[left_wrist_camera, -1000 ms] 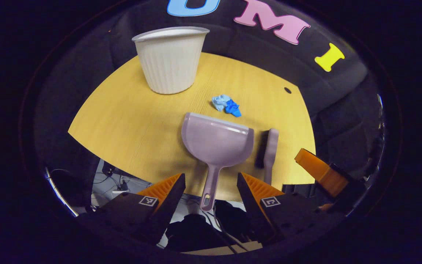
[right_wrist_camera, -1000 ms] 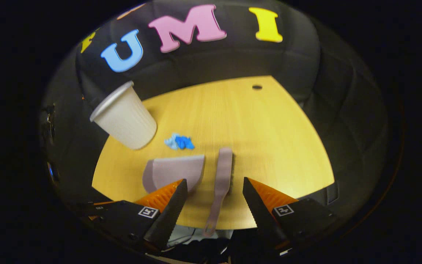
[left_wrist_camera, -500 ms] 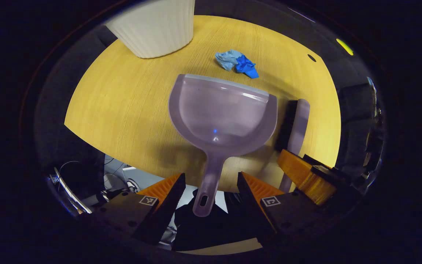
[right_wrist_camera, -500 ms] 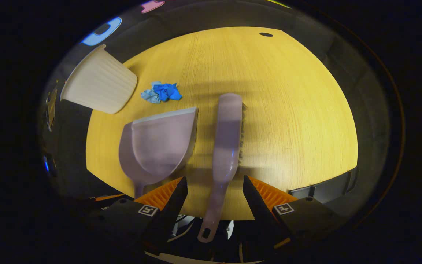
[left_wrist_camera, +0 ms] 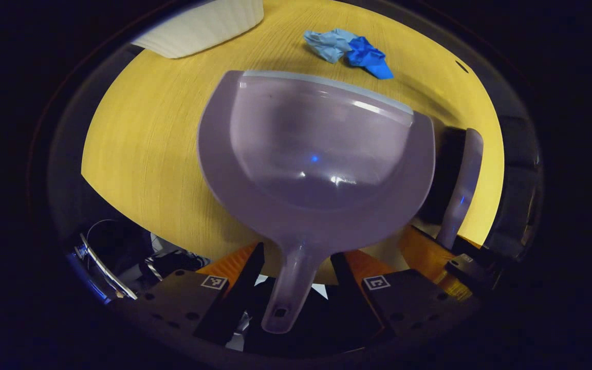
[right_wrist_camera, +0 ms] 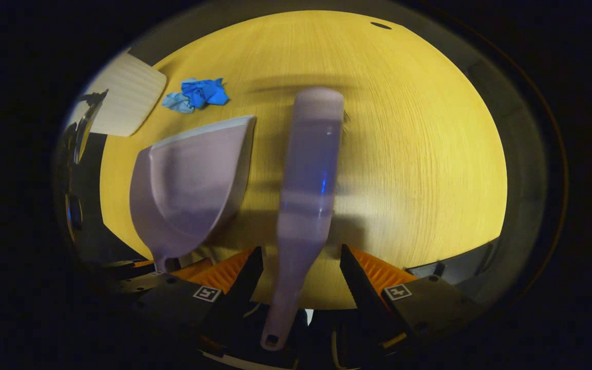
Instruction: Pick up the small broom and dustpan from the desktop, sweep the trash into the dustpan with the broom, and then empty the trash into the garbage bin.
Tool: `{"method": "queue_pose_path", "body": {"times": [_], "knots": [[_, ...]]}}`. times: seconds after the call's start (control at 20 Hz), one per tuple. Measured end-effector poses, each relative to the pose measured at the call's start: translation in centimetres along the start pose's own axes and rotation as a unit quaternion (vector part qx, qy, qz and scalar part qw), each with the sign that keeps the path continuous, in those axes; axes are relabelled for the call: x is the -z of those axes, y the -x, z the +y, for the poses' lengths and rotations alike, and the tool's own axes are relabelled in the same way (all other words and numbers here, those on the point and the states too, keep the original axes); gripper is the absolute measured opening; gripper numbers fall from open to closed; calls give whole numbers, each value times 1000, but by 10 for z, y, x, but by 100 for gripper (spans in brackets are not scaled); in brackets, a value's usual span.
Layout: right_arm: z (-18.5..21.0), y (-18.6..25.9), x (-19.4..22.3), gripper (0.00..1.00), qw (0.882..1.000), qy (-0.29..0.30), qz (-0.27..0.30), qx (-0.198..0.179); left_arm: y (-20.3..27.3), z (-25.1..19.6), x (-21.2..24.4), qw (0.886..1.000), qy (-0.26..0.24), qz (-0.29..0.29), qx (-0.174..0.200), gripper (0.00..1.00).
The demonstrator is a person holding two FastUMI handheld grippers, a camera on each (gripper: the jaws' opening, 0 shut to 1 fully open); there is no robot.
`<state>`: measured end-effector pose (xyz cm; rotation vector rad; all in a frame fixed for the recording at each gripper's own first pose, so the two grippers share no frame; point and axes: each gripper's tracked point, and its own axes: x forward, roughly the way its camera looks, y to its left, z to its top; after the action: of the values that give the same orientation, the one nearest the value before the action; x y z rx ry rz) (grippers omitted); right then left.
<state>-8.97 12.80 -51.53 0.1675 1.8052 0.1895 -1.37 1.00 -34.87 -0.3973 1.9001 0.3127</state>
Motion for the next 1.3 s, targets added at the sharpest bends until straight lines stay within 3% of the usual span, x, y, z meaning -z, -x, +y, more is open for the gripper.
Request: {"method": "queue_pose_path", "body": {"times": [0.2,0.25,0.3,0.35,0.4,0.5,0.55,0.6,0.65,0.7,0.75,0.9,0.95,1.0,1.3], "knots": [[-1,-3,-3,95,1000,-2,1,2,-4,4,-12,1000,-23,2,-21,63],[-2,-3,-3,94,1000,-7,3,4,-4,3,-14,999,-29,-4,-21,63],[-2,-4,-4,87,1000,-11,4,4,-3,5,-19,999,-34,-7,-29,61],[-2,-3,-3,87,1000,-13,5,5,-3,5,-21,999,-39,-6,-31,49],[-3,-3,-4,95,1000,-15,3,7,-3,5,-20,999,-41,-4,-32,49],[-1,-3,-2,94,1000,-17,13,6,-2,5,-21,998,-55,1,-28,51],[-1,-4,-2,94,1000,-15,12,5,-1,5,-22,998,-61,4,-29,45],[-1,-5,-3,87,1000,-11,13,5,-2,5,-23,997,-70,6,-28,42],[-5,-7,-2,86,1000,-11,18,15,1,5,-24,996,-80,6,-28,42],[-8,-7,-5,80,1000,-14,13,23,-3,5,-25,995,-91,4,-32,36],[-8,-7,-4,66,999,-20,19,23,-3,4,-25,995,-98,5,-35,33],[-16,-5,-4,51,999,-17,28,32,-4,5,-27,993,-112,4,-41,31],[-13,-6,-5,27,999,-14,32,28,-4,5,-26,993,-114,6,-41,29],[-10,-11,-4,34,999,-3,32,17,-3,6,-26,992,-119,5,-41,28],[-5,-7,1,23,999,39,33,-8,-6,12,-25,987,-152,-4,-41,27]]}}
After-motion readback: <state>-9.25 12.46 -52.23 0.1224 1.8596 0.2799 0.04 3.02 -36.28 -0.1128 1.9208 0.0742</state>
